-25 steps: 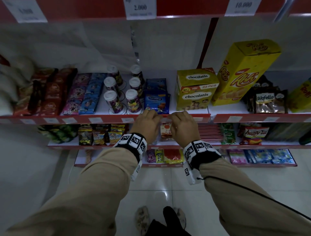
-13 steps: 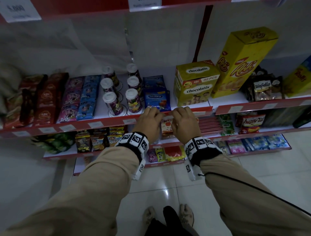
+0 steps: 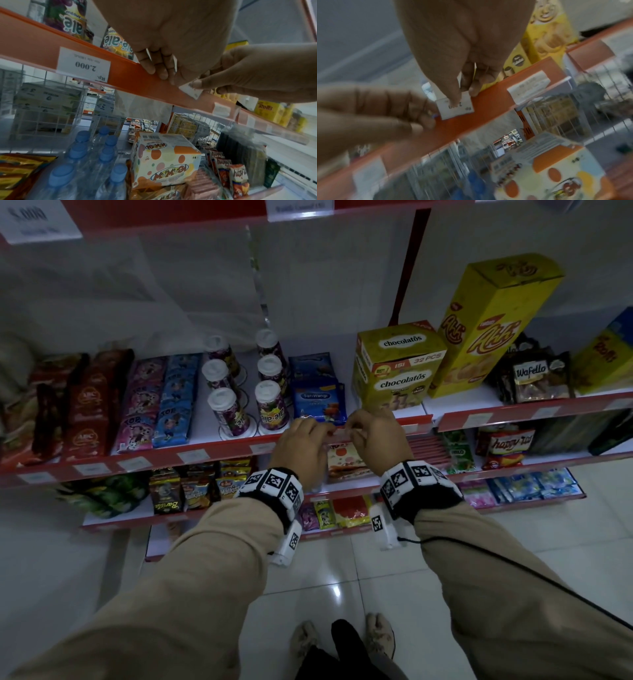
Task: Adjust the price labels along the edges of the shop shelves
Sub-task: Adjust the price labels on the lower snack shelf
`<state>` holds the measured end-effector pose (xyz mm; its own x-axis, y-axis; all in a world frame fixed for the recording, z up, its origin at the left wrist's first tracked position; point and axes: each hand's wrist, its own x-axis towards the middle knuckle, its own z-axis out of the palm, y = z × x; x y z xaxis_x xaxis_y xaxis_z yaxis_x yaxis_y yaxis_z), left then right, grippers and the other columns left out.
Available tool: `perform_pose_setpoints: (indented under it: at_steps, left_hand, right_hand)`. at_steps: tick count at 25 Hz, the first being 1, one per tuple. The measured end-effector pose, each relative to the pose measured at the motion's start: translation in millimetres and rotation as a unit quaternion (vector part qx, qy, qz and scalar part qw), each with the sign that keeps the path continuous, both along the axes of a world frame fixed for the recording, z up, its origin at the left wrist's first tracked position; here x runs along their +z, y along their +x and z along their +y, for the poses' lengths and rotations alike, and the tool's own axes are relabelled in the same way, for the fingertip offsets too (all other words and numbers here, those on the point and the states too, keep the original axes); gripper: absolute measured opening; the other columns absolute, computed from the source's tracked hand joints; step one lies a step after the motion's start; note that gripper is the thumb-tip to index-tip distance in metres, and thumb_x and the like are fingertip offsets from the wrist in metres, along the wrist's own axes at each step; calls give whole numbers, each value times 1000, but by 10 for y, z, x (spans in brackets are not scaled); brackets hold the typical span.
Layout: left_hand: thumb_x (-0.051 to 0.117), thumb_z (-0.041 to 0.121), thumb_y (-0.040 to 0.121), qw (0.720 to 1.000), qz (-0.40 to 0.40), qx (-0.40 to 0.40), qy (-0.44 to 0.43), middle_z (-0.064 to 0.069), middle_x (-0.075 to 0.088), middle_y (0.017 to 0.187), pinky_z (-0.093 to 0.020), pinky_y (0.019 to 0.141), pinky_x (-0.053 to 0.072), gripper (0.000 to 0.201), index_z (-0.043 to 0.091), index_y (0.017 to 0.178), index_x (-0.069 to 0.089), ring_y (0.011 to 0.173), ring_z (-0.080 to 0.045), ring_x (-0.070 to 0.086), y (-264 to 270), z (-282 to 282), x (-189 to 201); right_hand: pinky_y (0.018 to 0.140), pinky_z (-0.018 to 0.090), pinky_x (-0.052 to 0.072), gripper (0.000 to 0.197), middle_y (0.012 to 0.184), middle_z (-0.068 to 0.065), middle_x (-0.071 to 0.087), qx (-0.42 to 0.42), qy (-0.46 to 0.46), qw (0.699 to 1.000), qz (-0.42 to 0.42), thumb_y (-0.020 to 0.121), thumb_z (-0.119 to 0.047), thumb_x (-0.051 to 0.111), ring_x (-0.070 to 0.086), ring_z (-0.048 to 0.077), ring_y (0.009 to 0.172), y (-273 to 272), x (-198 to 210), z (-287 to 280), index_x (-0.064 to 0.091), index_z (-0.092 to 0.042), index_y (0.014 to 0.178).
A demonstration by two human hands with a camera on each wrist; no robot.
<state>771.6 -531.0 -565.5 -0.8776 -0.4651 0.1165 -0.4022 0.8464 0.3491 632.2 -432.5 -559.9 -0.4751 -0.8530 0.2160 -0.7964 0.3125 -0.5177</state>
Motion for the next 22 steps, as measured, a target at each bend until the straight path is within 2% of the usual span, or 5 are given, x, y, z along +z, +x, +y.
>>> perform_pose_setpoints:
  at_steps: [3,7,12,18,22]
  left_hand:
    - [48,20,95,997,35,38,48,-9,59,114,-40,92,39,34,12,127,53,109,-29,47,-43,-10,17]
    - [47,33,98,989,74,80,97,-8,64,102,-38,84,41,31,12,118,57,101,-28,49,-95,-3,26]
    - [49,26,97,990,77,83,86,-15,60,102,-38,80,37,24,5,104,59,97,-32,48,-86,10,-8]
    - [49,26,97,985,65,118,110,-13,61,98,-39,78,39,21,7,100,57,96,-30,48,-122,10,25]
    - [51,26,96,987,51,114,101,-13,61,97,-40,78,40,21,7,98,57,95,-29,48,-112,9,74]
  right_hand:
    - [66,24,46,10,78,2,66,-90,-100,978,-161,84,-5,64,60,15,74,-14,35,-37,66,-10,93]
    - [70,29,54,17,78,1,61,-136,-156,904,-375,81,0,69,61,17,75,120,-6,-86,60,-9,93]
    - [59,18,49,12,78,13,64,-134,-173,862,-458,82,-4,71,60,14,65,249,-79,-51,61,-4,87]
    - [72,32,55,21,76,12,66,-73,-119,870,-474,81,5,68,63,22,68,177,-84,54,60,7,100]
    - [66,22,52,23,79,-5,65,-62,-112,941,-312,82,-6,70,62,2,67,101,-41,114,62,-10,103]
